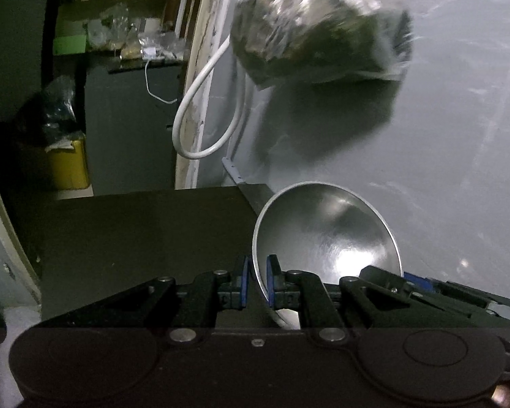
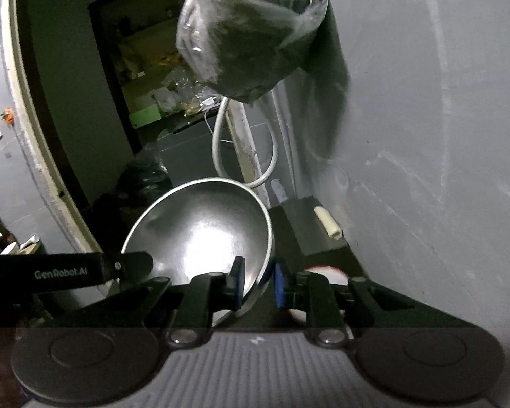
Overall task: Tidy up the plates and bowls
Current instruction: 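Carry the steel bowl with both tools over the stacked steel plates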
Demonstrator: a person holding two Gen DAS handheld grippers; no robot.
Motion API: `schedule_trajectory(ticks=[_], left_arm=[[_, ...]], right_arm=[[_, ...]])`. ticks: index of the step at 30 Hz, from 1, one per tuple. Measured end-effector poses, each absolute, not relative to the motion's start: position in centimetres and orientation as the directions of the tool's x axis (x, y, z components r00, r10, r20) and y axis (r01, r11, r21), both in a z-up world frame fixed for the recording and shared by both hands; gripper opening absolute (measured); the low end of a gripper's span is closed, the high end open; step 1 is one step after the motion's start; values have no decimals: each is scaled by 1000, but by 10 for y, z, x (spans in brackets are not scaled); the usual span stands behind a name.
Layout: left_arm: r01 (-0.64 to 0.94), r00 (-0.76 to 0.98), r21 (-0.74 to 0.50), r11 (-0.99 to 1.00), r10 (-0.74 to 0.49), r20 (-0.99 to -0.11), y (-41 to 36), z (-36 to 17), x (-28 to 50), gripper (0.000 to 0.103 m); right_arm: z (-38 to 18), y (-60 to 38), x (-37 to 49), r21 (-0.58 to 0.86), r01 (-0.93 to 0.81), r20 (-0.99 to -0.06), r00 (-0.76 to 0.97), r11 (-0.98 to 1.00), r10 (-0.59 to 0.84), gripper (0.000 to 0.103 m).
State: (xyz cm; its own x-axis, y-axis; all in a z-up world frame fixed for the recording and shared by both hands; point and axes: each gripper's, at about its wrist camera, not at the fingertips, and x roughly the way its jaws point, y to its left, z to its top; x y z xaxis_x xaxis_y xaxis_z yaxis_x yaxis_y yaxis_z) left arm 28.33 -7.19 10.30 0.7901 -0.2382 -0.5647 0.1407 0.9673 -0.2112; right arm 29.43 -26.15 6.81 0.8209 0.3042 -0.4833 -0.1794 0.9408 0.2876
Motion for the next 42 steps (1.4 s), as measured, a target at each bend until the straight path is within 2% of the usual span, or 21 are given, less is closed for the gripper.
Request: schedule_trajectory(ticks=[12, 22, 31, 42], left_arm=[[159, 817, -239, 958, -264, -513, -53, 101, 134, 10], [107, 807, -277, 955, -246, -537, -35, 77, 44, 10], [52, 772, -268, 962, -209, -600, -15, 51, 0, 10], [-77, 669, -326, 942, -193, -718, 16, 22, -5, 10]], right_arm=[[84, -251, 145, 222, -239, -476, 820, 945, 319, 20], [71, -235, 69, 192, -313, -544, 755, 930, 366, 20], [53, -206, 33, 139, -408, -614, 679, 902, 402, 20], [45, -176, 25, 99, -520, -675, 591, 849, 441, 21]])
